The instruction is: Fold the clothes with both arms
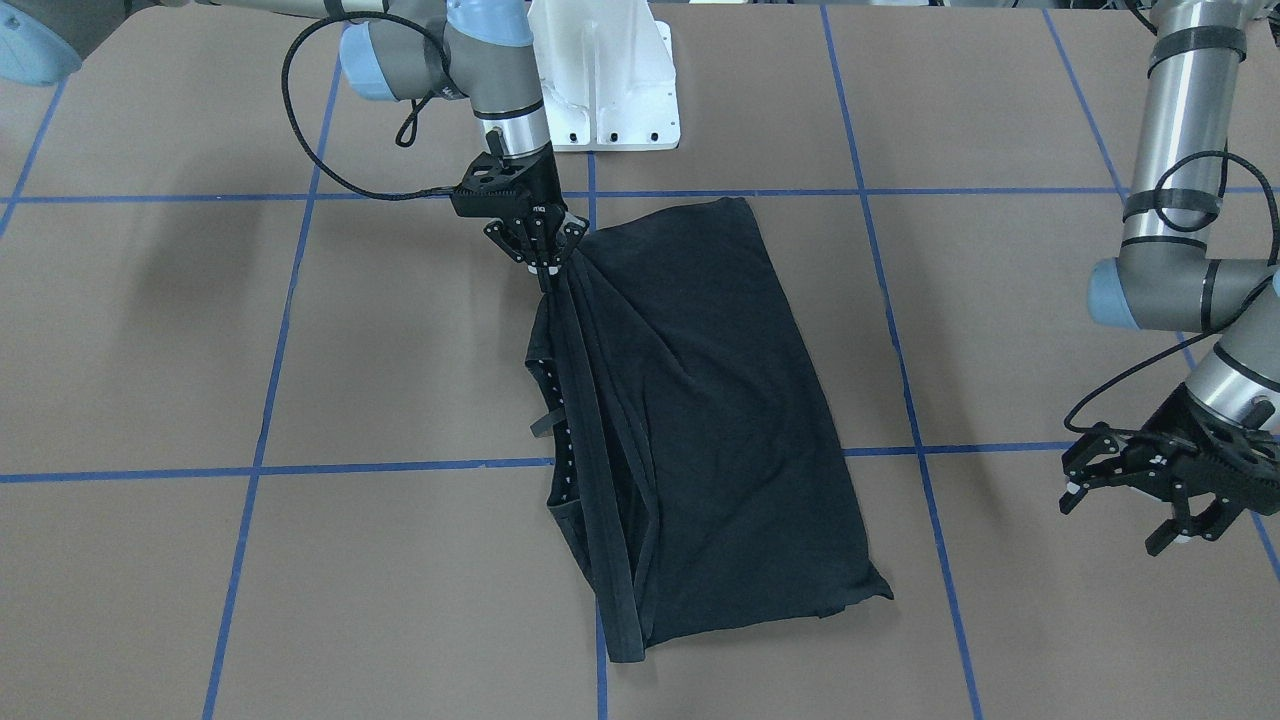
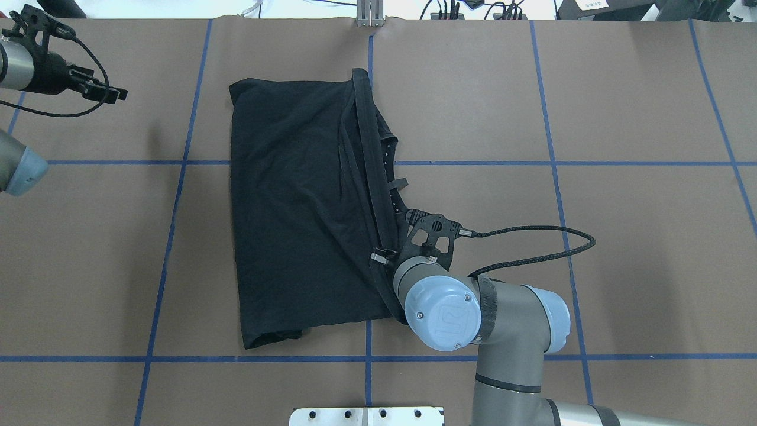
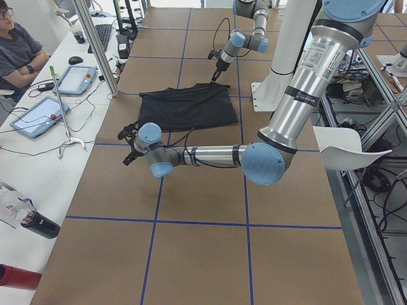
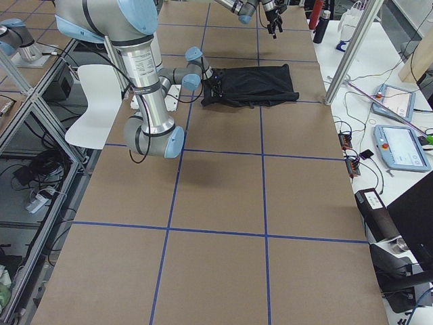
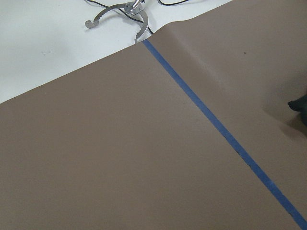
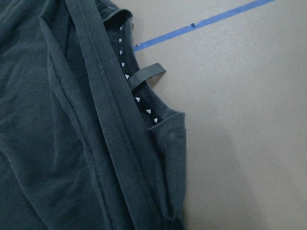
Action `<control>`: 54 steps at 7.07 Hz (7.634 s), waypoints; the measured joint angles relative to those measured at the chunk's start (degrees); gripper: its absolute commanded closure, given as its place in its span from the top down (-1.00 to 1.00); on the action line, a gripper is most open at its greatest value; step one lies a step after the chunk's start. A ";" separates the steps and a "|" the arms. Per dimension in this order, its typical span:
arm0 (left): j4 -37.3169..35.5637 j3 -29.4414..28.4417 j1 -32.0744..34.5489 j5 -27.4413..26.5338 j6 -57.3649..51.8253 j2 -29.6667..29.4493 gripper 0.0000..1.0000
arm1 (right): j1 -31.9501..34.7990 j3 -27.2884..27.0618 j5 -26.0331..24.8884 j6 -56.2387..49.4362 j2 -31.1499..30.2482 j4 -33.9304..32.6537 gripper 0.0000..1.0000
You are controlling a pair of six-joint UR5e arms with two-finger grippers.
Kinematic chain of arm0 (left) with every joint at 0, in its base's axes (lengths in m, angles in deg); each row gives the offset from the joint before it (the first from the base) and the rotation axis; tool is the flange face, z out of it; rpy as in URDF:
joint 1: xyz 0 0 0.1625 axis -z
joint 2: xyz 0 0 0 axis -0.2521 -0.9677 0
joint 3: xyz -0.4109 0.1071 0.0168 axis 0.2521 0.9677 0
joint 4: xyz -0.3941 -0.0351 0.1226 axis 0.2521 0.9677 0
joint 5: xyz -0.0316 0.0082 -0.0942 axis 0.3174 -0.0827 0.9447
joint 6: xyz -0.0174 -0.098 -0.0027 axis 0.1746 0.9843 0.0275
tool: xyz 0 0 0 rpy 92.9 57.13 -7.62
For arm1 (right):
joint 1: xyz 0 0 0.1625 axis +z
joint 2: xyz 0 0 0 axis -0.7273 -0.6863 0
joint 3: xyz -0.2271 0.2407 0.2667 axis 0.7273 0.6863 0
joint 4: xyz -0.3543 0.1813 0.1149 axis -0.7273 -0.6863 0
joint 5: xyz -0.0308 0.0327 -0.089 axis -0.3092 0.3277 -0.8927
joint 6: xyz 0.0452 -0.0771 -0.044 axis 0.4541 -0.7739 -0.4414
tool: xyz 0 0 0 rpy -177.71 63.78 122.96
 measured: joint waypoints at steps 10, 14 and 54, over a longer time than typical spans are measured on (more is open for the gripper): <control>0.10 0.83 0.07 0.00 0.47 0.41 1.00 | 8.00 -3.60 12.78 -23.32 7.82 -18.95 0.92; 0.13 2.62 0.08 0.00 0.85 1.70 1.00 | 9.59 -2.07 20.88 -43.86 7.32 -17.19 1.00; -0.14 2.53 -0.18 -0.09 2.89 1.14 1.00 | 12.35 11.10 14.55 -44.99 14.35 -23.18 0.91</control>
